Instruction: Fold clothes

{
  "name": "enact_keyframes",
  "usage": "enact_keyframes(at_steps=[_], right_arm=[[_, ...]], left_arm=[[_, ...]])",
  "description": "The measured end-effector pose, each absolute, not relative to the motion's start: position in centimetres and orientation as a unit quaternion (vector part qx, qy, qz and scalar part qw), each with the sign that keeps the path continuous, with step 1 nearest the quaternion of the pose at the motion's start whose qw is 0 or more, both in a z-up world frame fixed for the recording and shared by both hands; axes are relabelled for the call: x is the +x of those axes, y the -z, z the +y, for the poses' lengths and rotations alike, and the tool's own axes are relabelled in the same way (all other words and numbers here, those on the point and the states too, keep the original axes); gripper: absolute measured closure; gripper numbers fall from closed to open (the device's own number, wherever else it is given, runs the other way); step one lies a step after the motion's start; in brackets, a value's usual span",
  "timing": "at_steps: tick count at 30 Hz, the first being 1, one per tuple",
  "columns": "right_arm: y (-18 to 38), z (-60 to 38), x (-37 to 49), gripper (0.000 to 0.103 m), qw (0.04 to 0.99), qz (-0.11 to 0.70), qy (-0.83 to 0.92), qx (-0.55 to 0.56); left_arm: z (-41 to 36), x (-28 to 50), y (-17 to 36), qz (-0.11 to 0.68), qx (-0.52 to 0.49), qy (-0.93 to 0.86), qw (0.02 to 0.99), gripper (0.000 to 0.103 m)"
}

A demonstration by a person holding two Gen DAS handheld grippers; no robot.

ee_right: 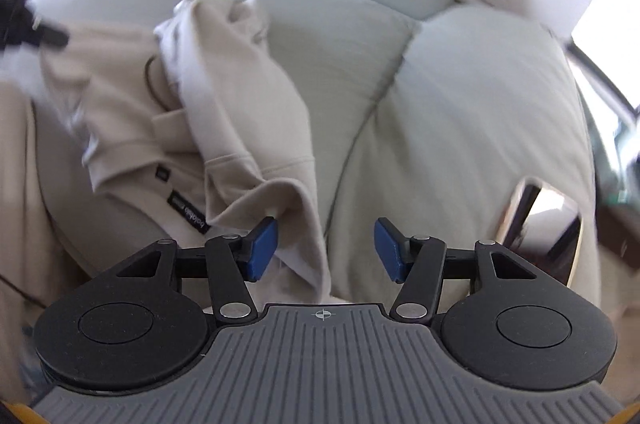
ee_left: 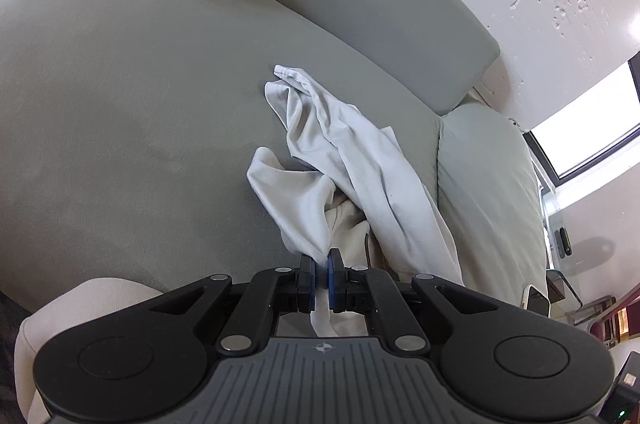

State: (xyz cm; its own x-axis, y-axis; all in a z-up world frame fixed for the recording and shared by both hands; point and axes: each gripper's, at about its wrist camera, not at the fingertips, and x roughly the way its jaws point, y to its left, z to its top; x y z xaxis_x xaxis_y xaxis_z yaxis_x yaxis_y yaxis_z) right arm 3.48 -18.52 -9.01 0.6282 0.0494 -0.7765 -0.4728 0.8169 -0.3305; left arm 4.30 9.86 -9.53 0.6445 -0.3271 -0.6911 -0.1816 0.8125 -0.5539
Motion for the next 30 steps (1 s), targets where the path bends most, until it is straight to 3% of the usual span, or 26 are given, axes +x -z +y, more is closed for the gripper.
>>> enact_keyframes(at_steps=[4, 5, 9, 14, 19, 22, 24, 25, 28, 29, 30], right_arm=[[9.9, -14.8, 3.1, 0.045, 0.826, 0.363, -0.175, -0.395], [10.2, -14.1, 2.8, 0.050, 0.815, 0.350, -0.185, -0.423], [10.7, -12.0, 1.6, 0.098, 0.779, 0.303, -0.230, -0.498], [8.4, -13.1, 1.4, 0.103, 0.828, 0.295, -0.228, -0.419], [3.4, -22.4, 5.5, 0.103, 0.942, 0.327, -0.068, -0.029], [4.6, -31.1, 6.4, 0.103, 0.907, 0.354, 0.068, 0.217], [6.1, -33.8, 6.4, 0.103, 0.877, 0.392, 0.079, 0.265], [6.5, -34.2, 6.2, 0.102, 0.872, 0.404, 0.057, 0.270], [6.5, -32.3, 5.8, 0.075, 0.879, 0.424, -0.057, 0.210], [6.3, -30.7, 5.8, 0.046, 0.887, 0.422, -0.089, 0.165], [6.0, -28.9, 5.7, 0.041, 0.896, 0.414, -0.117, 0.110]], left_arm=[[9.7, 4.3, 9.5, 0.419, -0.300, 0.044, 0.856, 0.099], [9.7, 4.3, 9.5, 0.419, -0.300, 0.045, 0.856, 0.099], [9.5, 4.3, 9.5, 0.420, -0.296, 0.047, 0.857, 0.099], [9.6, 4.2, 9.6, 0.420, -0.294, 0.043, 0.858, 0.099], [10.1, 3.9, 9.8, 0.420, -0.304, 0.033, 0.855, 0.099], [10.5, 3.7, 10.2, 0.423, -0.319, 0.025, 0.848, 0.099], [10.6, 3.6, 10.5, 0.428, -0.324, 0.024, 0.843, 0.099], [10.6, 3.5, 10.6, 0.431, -0.324, 0.024, 0.842, 0.099], [10.6, 3.4, 10.9, 0.436, -0.326, 0.025, 0.838, 0.099], [10.5, 3.4, 11.0, 0.437, -0.327, 0.025, 0.838, 0.099], [10.5, 3.4, 11.0, 0.437, -0.328, 0.026, 0.837, 0.099]])
